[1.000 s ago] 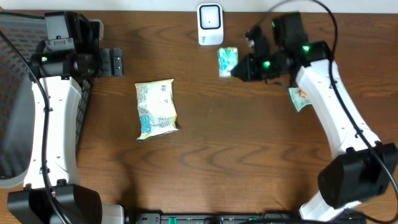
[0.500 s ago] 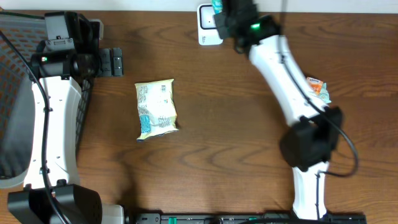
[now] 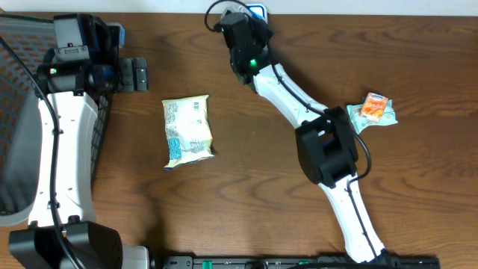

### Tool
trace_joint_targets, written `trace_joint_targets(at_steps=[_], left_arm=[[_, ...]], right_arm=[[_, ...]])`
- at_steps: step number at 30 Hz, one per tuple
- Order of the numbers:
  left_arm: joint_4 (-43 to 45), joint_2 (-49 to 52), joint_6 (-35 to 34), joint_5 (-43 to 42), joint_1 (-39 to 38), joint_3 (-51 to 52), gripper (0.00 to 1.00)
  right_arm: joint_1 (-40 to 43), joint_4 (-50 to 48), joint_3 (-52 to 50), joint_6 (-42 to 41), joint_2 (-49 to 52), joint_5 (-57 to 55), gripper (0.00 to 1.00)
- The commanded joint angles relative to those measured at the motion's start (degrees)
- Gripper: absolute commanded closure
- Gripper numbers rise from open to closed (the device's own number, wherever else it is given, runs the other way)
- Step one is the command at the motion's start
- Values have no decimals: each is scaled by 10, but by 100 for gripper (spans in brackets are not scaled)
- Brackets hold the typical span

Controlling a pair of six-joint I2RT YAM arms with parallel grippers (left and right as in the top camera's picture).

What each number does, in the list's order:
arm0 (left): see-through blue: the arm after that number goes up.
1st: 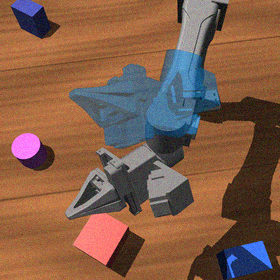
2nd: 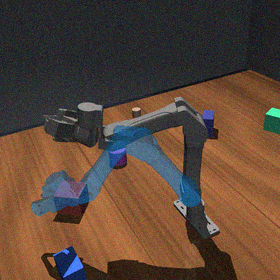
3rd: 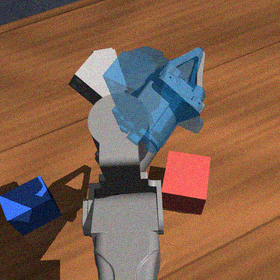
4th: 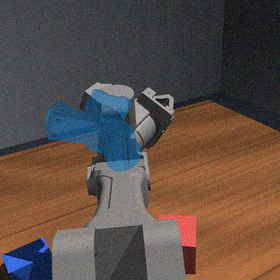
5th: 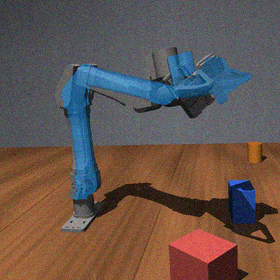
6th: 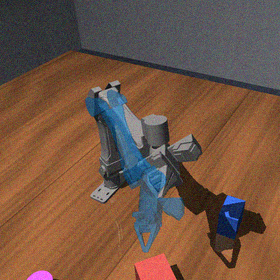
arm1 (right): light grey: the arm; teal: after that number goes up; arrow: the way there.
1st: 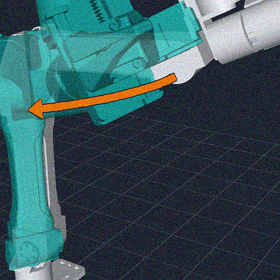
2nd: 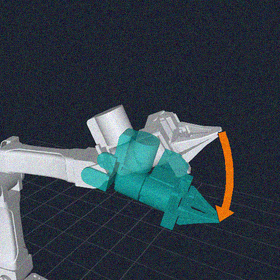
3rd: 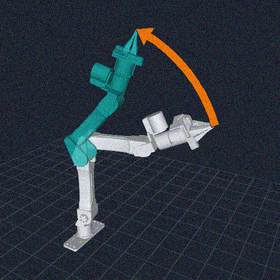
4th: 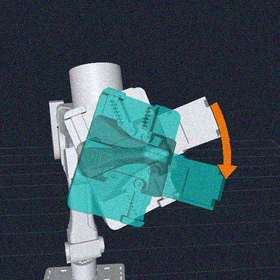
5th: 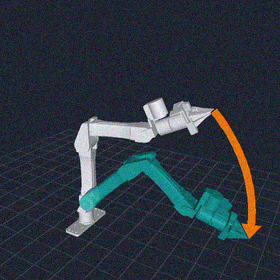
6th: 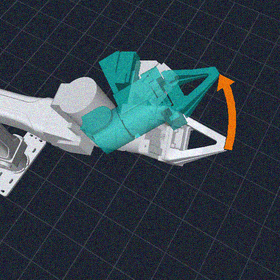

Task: Scan the item barcode
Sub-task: 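Raise the green pack to the scanner and present it, then carry the green pack right and lower it beside the orange pack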

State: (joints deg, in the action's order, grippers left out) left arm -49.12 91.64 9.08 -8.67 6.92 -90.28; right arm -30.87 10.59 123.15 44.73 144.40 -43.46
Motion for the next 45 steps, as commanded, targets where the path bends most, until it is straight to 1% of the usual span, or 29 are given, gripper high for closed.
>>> trace_joint_targets(at_steps=[1,16,21,24,29,35,38,41,45], left_arm=[[-1,1,8,3,-1,-7,3],[-1,1,8,3,-1,-7,2],[-1,1,8,3,-1,-7,2],[-1,1,8,3,-1,-7,2],[-1,1,8,3,-1,-7,3],[-1,1,8,3,-1,-7,2],[-1,1,8,3,-1,-7,2],[-1,1,8,3,-1,-7,2],[-1,1,8,3,-1,-7,2]], right_arm=[[2,-8,6,38,-1,-35,99],[1,-18,6,35,-2,-53,99],[1,5,6,-26,-20,-52,99],[1,51,6,-74,-47,-21,99],[6,158,6,-179,-113,80,99],[26,311,6,-340,-205,240,99],[53,405,6,-423,-249,322,99],[85,494,6,-488,-271,365,99],[138,615,1,-520,-269,396,99]])
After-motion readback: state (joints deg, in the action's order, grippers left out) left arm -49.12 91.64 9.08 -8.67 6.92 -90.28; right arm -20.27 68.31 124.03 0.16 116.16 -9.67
